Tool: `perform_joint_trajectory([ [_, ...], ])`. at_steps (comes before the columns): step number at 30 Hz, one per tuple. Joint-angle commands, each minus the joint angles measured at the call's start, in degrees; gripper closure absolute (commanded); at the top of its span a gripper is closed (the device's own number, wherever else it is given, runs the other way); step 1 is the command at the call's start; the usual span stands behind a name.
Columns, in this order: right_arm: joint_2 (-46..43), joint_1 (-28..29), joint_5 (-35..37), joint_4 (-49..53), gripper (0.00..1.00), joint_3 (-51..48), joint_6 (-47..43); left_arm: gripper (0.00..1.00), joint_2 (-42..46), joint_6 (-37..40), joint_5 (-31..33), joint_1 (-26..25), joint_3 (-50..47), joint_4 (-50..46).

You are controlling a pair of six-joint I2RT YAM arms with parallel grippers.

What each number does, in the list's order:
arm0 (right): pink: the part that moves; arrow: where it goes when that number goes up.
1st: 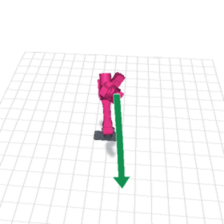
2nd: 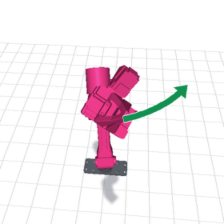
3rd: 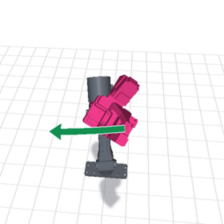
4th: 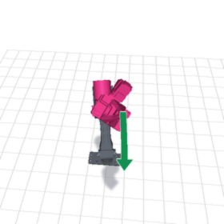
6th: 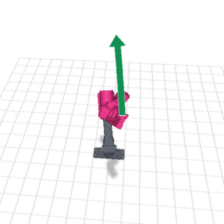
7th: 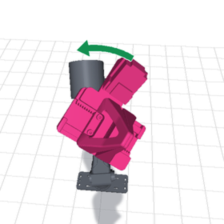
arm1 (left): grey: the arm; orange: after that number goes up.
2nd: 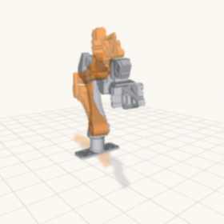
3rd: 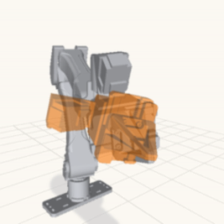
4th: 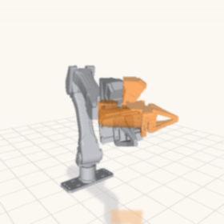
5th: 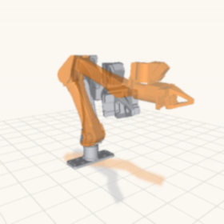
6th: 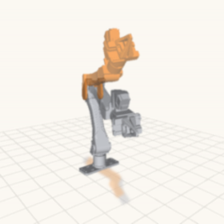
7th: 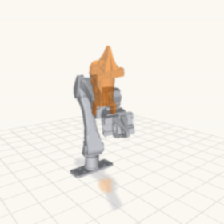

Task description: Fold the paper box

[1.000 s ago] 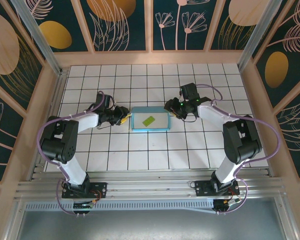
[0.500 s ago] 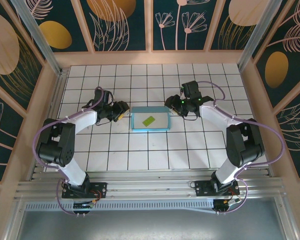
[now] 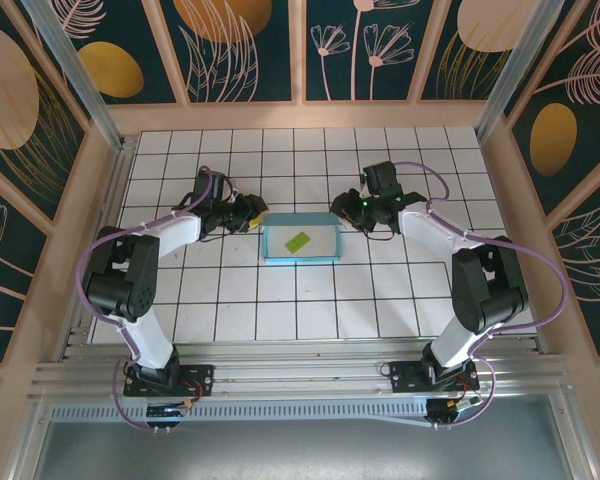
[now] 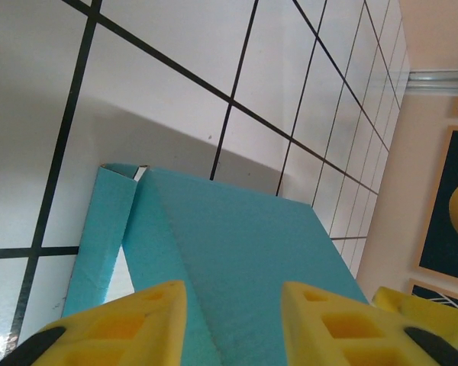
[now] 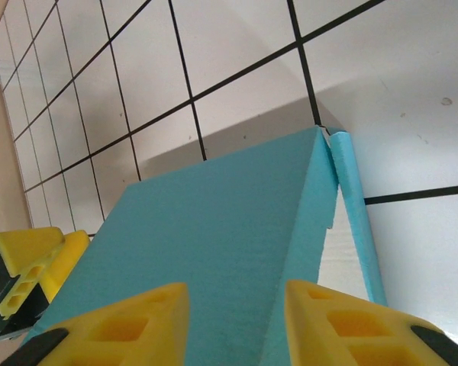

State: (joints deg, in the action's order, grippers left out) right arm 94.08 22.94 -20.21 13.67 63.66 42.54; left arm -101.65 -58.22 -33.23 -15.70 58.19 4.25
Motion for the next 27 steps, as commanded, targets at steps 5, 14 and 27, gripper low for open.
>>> perform_joint_trajectory([
  [5,2.1,0.7,-1.7,-2.2,0.63,-0.3,0.2,0.71,-1.6,-2.0,-3.1,-0.7,0.3,2.5],
  [14,2.4,1.3,-1.8,-2.5,0.64,-0.8,0.0,0.77,-2.2,-2.0,-3.5,-1.3,-0.3,2.9],
  [27,2.9,2.0,-1.2,-3.0,0.66,-2.4,-0.2,0.79,-3.1,-2.5,-3.7,-2.8,-4.5,4.9],
])
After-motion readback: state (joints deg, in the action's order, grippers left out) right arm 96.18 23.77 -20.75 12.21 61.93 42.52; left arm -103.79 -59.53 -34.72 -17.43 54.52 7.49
